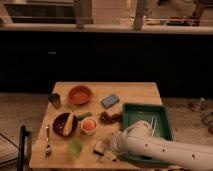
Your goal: Wipe red bowl with eraser
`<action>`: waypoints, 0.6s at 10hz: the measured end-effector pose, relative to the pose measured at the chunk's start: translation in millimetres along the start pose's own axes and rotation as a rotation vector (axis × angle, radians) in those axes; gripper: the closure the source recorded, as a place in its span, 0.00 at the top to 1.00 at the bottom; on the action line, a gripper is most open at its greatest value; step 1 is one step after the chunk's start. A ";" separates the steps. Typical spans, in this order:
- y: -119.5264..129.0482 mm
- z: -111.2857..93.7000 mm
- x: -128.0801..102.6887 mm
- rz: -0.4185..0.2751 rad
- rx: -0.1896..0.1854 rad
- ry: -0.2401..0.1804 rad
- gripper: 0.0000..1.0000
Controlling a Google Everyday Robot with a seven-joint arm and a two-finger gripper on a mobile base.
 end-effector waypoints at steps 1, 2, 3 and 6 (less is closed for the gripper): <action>-0.1 5.4 0.5 -0.006 -0.005 0.000 0.80; 0.8 13.2 2.2 -0.012 -0.015 0.002 0.79; 2.4 20.0 2.5 -0.026 -0.027 0.006 0.72; 4.7 36.4 4.4 -0.071 -0.075 0.011 0.42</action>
